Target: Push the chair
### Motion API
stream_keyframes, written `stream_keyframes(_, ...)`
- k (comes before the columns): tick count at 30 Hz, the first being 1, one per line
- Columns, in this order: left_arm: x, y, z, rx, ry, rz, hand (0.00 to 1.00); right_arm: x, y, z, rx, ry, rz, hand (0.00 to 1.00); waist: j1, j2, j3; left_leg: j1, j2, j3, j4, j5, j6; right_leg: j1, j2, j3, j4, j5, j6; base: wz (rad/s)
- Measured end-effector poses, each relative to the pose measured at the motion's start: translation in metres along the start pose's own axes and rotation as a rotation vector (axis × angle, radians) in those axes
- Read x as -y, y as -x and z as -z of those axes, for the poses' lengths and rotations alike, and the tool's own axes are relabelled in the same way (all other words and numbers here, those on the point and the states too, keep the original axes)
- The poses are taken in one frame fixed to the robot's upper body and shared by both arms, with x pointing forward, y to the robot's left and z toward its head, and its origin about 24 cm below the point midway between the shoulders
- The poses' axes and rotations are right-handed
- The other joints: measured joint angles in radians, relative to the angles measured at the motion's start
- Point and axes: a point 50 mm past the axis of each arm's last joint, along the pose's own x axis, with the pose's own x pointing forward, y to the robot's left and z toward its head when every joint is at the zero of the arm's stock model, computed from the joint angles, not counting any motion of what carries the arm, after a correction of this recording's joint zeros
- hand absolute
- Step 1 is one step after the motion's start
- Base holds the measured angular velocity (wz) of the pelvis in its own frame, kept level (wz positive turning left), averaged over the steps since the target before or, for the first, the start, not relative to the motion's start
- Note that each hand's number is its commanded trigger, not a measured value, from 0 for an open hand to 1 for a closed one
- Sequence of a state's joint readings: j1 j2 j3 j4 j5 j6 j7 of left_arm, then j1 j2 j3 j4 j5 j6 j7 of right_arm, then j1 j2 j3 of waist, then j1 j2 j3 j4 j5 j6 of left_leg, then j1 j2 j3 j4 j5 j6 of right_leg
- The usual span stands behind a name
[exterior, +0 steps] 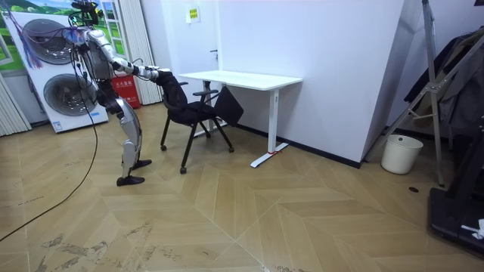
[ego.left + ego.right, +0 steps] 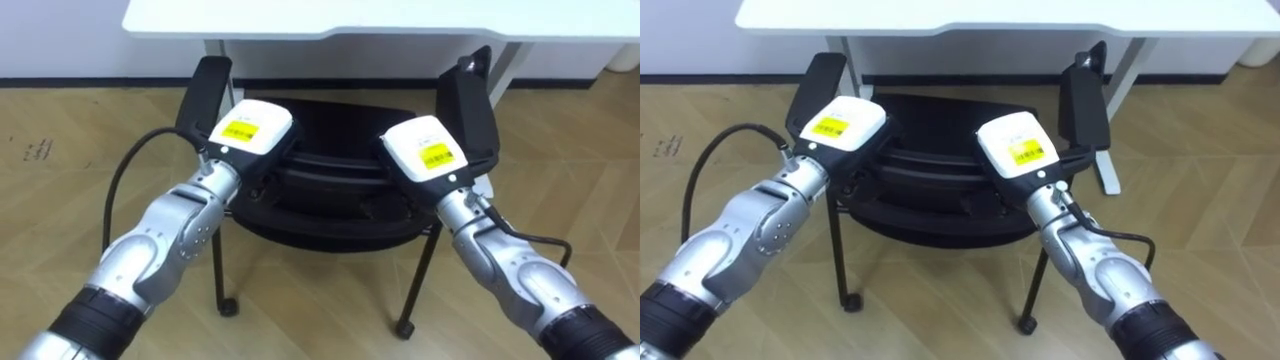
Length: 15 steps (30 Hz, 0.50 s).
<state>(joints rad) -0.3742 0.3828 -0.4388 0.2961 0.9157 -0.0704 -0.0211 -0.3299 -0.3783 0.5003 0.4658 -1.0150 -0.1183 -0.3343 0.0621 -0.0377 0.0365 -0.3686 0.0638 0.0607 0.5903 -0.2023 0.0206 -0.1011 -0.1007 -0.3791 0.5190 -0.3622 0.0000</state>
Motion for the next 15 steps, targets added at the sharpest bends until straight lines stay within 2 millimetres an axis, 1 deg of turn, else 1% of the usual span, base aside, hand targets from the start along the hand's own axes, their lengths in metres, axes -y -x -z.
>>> stream_keyframes(1, 0.001, 0.000, -0.001, -0.002, 0.003, -0.004, 1.00, 0.001, 0.000, 0.000, 0.004, 0.005, 0.005, 1.00, -0.010, -0.003, -0.0021, 0.000, -0.013, -0.010, -0.023, 0.023, -0.004, -0.010, 0.002, 0.023, -0.005, 0.001, -0.006, 0.32)
stream_keyframes(2, 0.001, 0.000, -0.001, -0.003, 0.005, -0.006, 1.00, 0.001, 0.000, 0.001, 0.005, 0.008, 0.007, 1.00, -0.015, -0.004, -0.0028, 0.000, -0.018, -0.015, -0.033, 0.034, -0.007, -0.013, 0.000, 0.021, -0.008, 0.001, -0.005, 0.29)
stream_keyframes(3, 0.002, 0.000, -0.002, -0.004, 0.008, -0.006, 1.00, 0.002, 0.000, 0.002, 0.011, 0.016, 0.007, 1.00, -0.017, -0.001, -0.0034, -0.003, -0.021, -0.011, -0.043, 0.047, -0.015, -0.018, -0.001, 0.013, -0.008, 0.004, -0.014, 0.14)
stream_keyframes(4, 0.004, 0.001, -0.002, -0.004, 0.013, 0.000, 1.00, 0.001, 0.000, 0.002, 0.015, 0.016, 0.000, 1.00, -0.017, 0.002, -0.0048, -0.005, -0.013, -0.011, -0.034, 0.049, -0.019, -0.016, -0.002, 0.004, -0.004, 0.000, -0.025, 0.07)
stream_keyframes(5, 0.006, 0.002, -0.003, -0.004, 0.018, 0.002, 1.00, 0.001, 0.001, 0.003, 0.017, 0.017, -0.002, 1.00, -0.018, 0.005, -0.0053, -0.007, -0.006, -0.007, -0.023, 0.048, -0.021, -0.013, -0.003, -0.005, 0.000, -0.003, -0.031, 0.14)
stream_keyframes(6, 0.009, 0.002, -0.005, -0.005, 0.028, 0.012, 1.00, -0.002, 0.003, 0.003, 0.012, 0.015, -0.015, 1.00, -0.029, 0.012, -0.0045, -0.013, 0.006, 0.002, 0.008, 0.047, -0.021, 0.006, 0.002, -0.019, 0.003, -0.013, -0.038, 0.28)
stream_keyframes(7, 0.014, 0.004, -0.005, -0.010, 0.034, 0.025, 1.00, -0.005, 0.007, 0.004, 0.008, 0.013, -0.031, 1.00, -0.039, 0.013, -0.0070, -0.011, 0.017, 0.029, 0.025, 0.047, -0.021, 0.019, 0.004, -0.020, 0.012, -0.028, -0.035, 0.33)
stream_keyframes(8, 0.016, 0.004, -0.007, -0.010, 0.042, 0.026, 1.00, -0.006, 0.008, 0.003, 0.010, 0.011, -0.034, 1.00, -0.044, 0.013, -0.0081, -0.011, 0.021, 0.034, 0.032, 0.047, -0.021, 0.022, 0.004, -0.016, 0.020, -0.037, -0.033, 0.21)
stream_keyframes(9, 0.018, 0.006, -0.008, -0.013, 0.050, 0.031, 1.00, -0.007, 0.010, 0.002, 0.013, 0.012, -0.040, 1.00, -0.047, 0.017, -0.0092, -0.007, 0.031, 0.054, 0.044, 0.047, -0.021, 0.029, 0.006, -0.015, 0.024, -0.042, -0.034, 0.00)
stream_keyframes(10, 0.020, 0.007, -0.007, -0.017, 0.054, 0.039, 1.00, -0.007, 0.010, 0.003, 0.014, 0.020, -0.052, 1.00, -0.047, 0.019, -0.0103, -0.001, 0.035, 0.064, 0.050, 0.047, -0.021, 0.035, 0.009, -0.008, 0.026, -0.045, -0.037, -0.07)
stream_keyframes(12, 0.024, 0.009, -0.007, -0.024, 0.065, 0.045, 1.00, -0.009, 0.010, 0.002, 0.021, 0.025, -0.064, 1.00, -0.042, 0.019, -0.0100, 0.010, 0.044, 0.080, 0.051, 0.047, -0.021, 0.040, 0.010, 0.002, 0.033, -0.051, -0.041, -0.14)
stream_keyframes(15, 0.024, 0.010, -0.006, -0.026, 0.073, 0.046, 1.00, -0.008, 0.010, 0.000, 0.028, 0.029, -0.063, 1.00, -0.044, 0.021, -0.0101, 0.012, 0.045, 0.077, 0.054, 0.047, -0.021, 0.042, 0.016, 0.005, 0.035, -0.056, -0.048, -0.03)
